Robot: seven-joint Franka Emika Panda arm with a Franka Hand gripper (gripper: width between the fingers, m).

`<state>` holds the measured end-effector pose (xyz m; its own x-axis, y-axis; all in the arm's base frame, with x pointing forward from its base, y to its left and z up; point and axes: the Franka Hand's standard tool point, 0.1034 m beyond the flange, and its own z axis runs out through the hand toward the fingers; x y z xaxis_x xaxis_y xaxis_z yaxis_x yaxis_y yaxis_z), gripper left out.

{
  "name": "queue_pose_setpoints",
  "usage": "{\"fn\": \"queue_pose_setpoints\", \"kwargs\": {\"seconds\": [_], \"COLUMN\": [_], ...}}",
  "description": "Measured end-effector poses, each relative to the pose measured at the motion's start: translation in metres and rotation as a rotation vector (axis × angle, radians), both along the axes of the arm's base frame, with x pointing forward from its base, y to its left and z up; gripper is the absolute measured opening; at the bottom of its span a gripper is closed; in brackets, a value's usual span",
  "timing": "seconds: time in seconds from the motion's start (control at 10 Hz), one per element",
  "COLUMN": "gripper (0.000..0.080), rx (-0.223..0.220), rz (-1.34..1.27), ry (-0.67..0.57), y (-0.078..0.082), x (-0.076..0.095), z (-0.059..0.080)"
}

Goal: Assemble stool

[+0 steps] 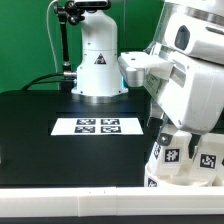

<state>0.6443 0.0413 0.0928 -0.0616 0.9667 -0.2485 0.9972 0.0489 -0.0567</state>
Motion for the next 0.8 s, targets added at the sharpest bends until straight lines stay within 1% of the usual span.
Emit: {"fn": "queue_pose_setpoints", "kwargs": {"seconds": [0.5, 0.8], "gripper": [0.0330, 0.0330], "rx": [0.000, -0.002], "rz": [-0.006, -0.055], "ry": [0.000, -0.012], "y": [-0.0031, -0.0048], "x": [0.0000, 0.0000], "z": [-0.0001, -0.0003]}}
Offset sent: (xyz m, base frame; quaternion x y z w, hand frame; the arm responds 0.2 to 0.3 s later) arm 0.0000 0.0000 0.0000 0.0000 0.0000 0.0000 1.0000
